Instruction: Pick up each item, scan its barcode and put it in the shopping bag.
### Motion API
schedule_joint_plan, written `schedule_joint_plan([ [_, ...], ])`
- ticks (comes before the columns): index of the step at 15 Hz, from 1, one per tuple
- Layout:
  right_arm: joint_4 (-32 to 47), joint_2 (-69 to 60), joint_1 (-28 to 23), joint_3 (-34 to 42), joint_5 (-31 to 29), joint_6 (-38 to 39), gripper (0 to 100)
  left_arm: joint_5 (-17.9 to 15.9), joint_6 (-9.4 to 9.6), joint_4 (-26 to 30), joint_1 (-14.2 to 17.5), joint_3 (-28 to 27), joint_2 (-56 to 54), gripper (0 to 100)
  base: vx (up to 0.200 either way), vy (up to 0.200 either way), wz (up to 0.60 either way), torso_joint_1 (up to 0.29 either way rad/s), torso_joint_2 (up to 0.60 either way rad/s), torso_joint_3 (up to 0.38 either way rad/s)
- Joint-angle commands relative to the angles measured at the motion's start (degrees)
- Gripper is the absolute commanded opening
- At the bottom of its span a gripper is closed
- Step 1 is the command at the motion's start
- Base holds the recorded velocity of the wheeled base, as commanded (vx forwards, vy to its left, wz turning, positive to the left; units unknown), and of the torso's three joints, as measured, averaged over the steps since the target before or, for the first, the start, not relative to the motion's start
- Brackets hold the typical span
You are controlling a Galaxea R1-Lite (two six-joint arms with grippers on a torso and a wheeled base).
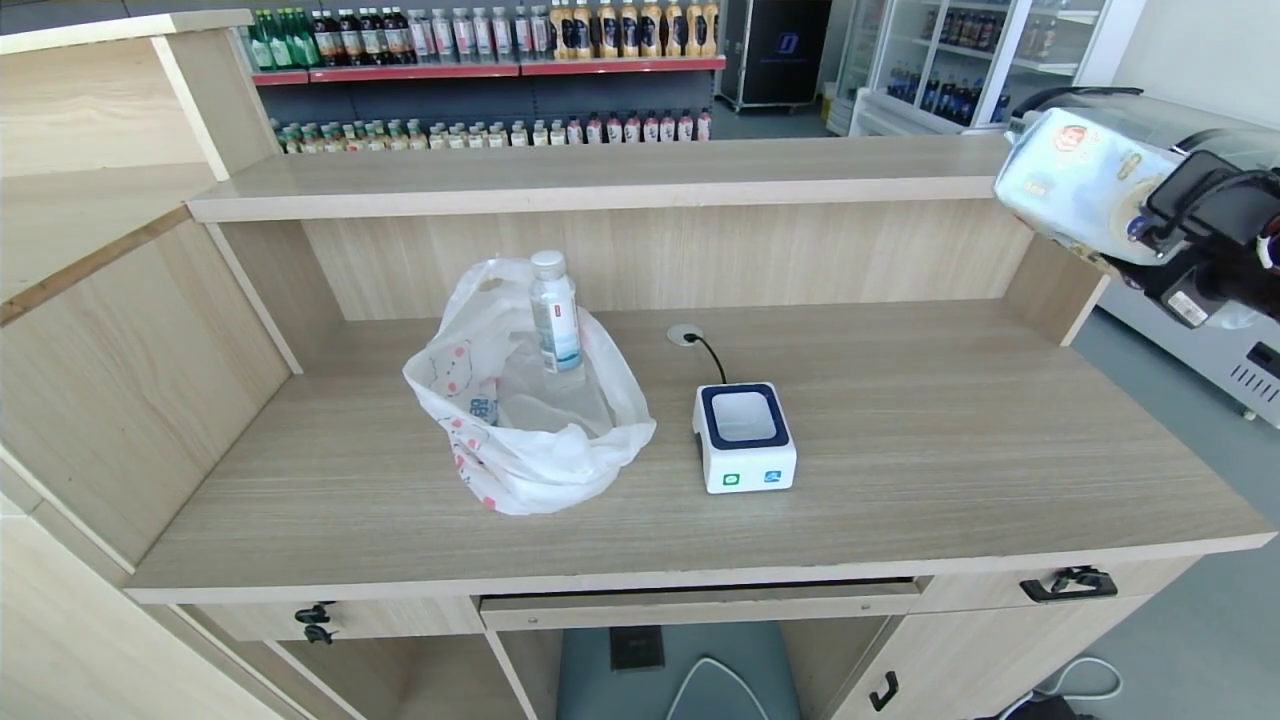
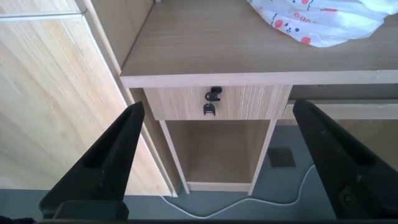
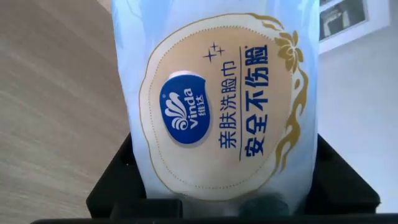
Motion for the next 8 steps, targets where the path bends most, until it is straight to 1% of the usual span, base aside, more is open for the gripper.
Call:
schedule_joint_plan([
  [1, -5.39, -5.48, 2.2, 4.58, 4.17, -11.25, 0, 0.02, 0.0, 0.0, 0.02, 0.0, -0.02, 100, 0.0, 0.0, 0.0, 0.0, 0.0, 0.0],
  [2, -7.32, -6.1, 3.08, 4.93, 7.24, -18.99, 0, 0.02, 0.0, 0.0, 0.02, 0.0, -0.02, 100, 0.0, 0.0, 0.0, 0.0, 0.0, 0.0],
  [4, -10.66, -7.85, 6.42, 5.72, 13.92, -33.22, 0, 0.02, 0.0, 0.0, 0.02, 0.0, -0.02, 100, 0.0, 0.0, 0.0, 0.0, 0.0, 0.0],
  [5, -13.12, -9.61, 8.79, 8.45, 15.68, -39.38, 0, 0.02, 0.0, 0.0, 0.02, 0.0, -0.02, 100, 0.0, 0.0, 0.0, 0.0, 0.0, 0.0],
  [6, -13.91, -10.84, 9.85, 10.21, 15.86, -41.22, 0, 0.02, 0.0, 0.0, 0.02, 0.0, 0.06, 100, 0.0, 0.0, 0.0, 0.0, 0.0, 0.0],
  [7, -16.11, -16.12, 12.83, 17.5, 15.68, -45.53, 0, 0.02, 0.0, 0.0, 0.02, 0.0, 0.06, 100, 0.0, 0.0, 0.0, 0.0, 0.0, 0.0],
  [8, -18.22, -20.16, 14.86, 21.98, 15.86, -49.48, 0, 0.02, 0.0, 0.0, 0.02, 0.0, -0.02, 100, 0.0, 0.0, 0.0, 0.0, 0.0, 0.0],
])
